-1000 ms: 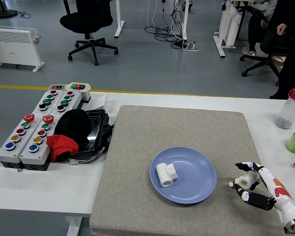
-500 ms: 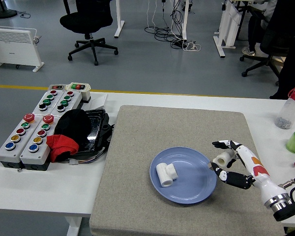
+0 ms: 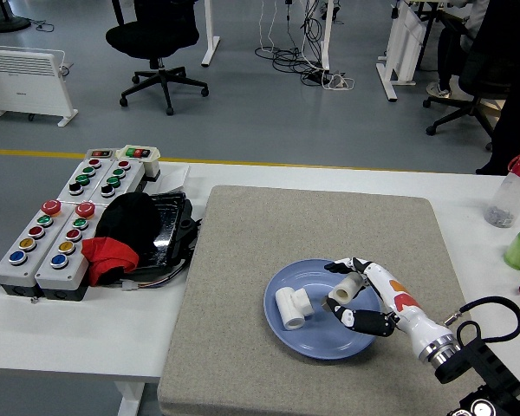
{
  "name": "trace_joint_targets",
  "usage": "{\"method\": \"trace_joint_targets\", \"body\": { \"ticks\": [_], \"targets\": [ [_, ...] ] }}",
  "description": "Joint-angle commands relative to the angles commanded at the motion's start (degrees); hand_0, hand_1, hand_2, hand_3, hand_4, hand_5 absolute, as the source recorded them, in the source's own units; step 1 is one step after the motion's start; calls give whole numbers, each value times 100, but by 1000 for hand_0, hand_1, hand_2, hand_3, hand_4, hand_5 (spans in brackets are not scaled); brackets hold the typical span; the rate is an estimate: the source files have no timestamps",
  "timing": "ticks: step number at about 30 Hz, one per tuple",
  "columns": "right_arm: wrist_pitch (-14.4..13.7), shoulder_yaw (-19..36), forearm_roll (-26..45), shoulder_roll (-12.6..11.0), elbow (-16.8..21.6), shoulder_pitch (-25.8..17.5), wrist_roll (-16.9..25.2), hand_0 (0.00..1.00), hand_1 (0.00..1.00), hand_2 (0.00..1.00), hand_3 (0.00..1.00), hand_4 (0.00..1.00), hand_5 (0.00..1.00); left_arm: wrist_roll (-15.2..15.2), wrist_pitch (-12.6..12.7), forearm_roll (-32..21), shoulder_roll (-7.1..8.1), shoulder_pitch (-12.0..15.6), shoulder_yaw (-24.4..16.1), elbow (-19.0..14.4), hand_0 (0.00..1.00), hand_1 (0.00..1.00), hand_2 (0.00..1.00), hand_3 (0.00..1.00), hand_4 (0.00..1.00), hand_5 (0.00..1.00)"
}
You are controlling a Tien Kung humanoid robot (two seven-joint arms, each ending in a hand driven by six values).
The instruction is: Pick pipe place plate twice
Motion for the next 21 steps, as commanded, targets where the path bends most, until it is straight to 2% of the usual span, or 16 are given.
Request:
{"method": "trace_joint_targets", "body": {
  "ticks": [2, 3, 7, 8, 21],
  "targets": [
    [161, -18, -144, 10, -41, 8, -73, 680, 694, 808, 766, 587, 201, -1, -2, -1, 0, 7, 7, 0, 715, 743, 712, 653, 399, 998],
    [194, -20, -170, 10, -47, 8, -76, 923, 866, 991, 897, 700, 283, 0, -2, 0, 0, 10, 5, 0, 715, 743, 712, 652, 399, 998],
    [269, 15, -276, 2, -71, 17, -39, 923, 866, 991, 897, 700, 283, 1, -11, 27, -1, 17, -5, -1, 715, 743, 712, 652, 399, 998],
    [256, 41, -285, -3, -76, 12, 4, 984, 925, 998, 943, 784, 330, 6, -9, 41, -3, 25, -17, -3, 715, 743, 712, 653, 399, 998],
    [180, 167, -268, -22, -51, -62, 49, 998, 931, 998, 969, 792, 334, 16, -21, 96, -19, 64, -37, -10, 715, 743, 712, 653, 399, 998]
  ]
}}
